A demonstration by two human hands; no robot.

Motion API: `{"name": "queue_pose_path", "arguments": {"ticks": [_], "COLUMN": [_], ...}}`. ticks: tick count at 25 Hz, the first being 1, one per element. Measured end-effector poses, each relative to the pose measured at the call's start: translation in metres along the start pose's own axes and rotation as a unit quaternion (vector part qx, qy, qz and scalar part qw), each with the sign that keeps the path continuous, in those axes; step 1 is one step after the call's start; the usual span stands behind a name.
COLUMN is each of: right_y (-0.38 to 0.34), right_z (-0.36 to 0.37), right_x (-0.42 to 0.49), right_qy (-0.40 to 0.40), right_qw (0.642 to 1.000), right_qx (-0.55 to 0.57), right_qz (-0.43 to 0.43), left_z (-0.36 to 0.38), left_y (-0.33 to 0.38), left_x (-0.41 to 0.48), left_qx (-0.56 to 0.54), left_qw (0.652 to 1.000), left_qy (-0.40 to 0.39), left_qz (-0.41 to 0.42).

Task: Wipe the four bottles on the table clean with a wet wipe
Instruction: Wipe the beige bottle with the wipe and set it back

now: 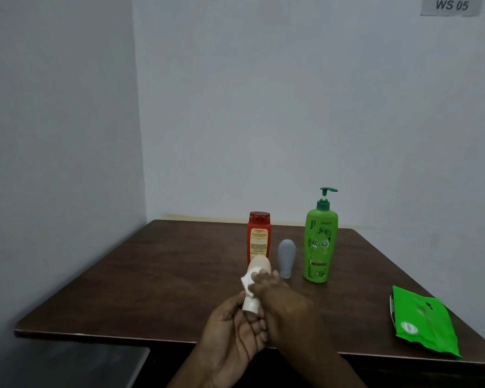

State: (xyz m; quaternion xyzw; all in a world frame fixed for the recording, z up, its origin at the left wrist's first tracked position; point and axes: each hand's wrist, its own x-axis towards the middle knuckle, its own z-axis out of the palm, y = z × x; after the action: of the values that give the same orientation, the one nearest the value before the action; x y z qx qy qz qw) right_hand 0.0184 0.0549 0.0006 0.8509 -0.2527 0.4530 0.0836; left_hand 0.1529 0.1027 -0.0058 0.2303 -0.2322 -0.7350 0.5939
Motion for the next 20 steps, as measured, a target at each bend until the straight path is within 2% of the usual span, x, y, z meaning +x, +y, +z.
{"name": "queue_pose_path", "arguments": {"ticks": [3, 4, 7, 9, 11, 13, 15, 16, 18, 20], "right_y": [-0.008, -0.009, 0.001, 0.007, 0.004, -0.003, -0.010, -0.014, -0.021, -0.017], "right_z": [-0.025, -0.032, -0.035, -0.028, -0.017, -0.008, -0.009, -0.014, -0.027, -0.032], "right_x": [0.002, 0.004, 0.013, 0.016, 0.012, 0.001, -0.008, -0.009, -0.003, 0.007], "right_qy": [-0.085, -0.080, 0.083, 0.124, 0.101, 0.073, 0.047, 0.036, 0.041, 0.119], "right_qw": [0.985, 0.979, 0.973, 0.970, 0.983, 0.995, 0.996, 0.992, 0.966, 0.931], "right_qx": [0.141, 0.173, 0.157, 0.106, 0.067, 0.041, 0.071, 0.122, 0.234, 0.278], "right_qz": [0.046, 0.070, 0.149, 0.178, 0.136, 0.055, 0.006, 0.018, 0.107, 0.205], "left_z": [-0.008, -0.010, -0.008, -0.003, 0.001, 0.005, 0.004, 0.002, -0.004, -0.005], "left_y": [0.003, 0.004, 0.006, 0.004, 0.001, 0.000, 0.003, 0.005, 0.009, 0.009], "left_x": [0.004, 0.005, 0.006, 0.002, -0.001, -0.003, -0.002, -0.001, 0.003, 0.004], "left_qx": [-0.034, -0.041, -0.026, -0.016, -0.001, -0.003, -0.027, -0.032, -0.012, 0.014], "left_qw": [0.999, 0.999, 0.999, 1.000, 1.000, 1.000, 1.000, 0.999, 0.997, 0.997], "left_qy": [0.012, 0.015, 0.025, 0.018, 0.006, 0.000, 0.015, 0.036, 0.067, 0.070], "left_qz": [0.001, -0.002, -0.006, -0.017, -0.024, -0.021, -0.001, 0.014, 0.035, 0.037]}}
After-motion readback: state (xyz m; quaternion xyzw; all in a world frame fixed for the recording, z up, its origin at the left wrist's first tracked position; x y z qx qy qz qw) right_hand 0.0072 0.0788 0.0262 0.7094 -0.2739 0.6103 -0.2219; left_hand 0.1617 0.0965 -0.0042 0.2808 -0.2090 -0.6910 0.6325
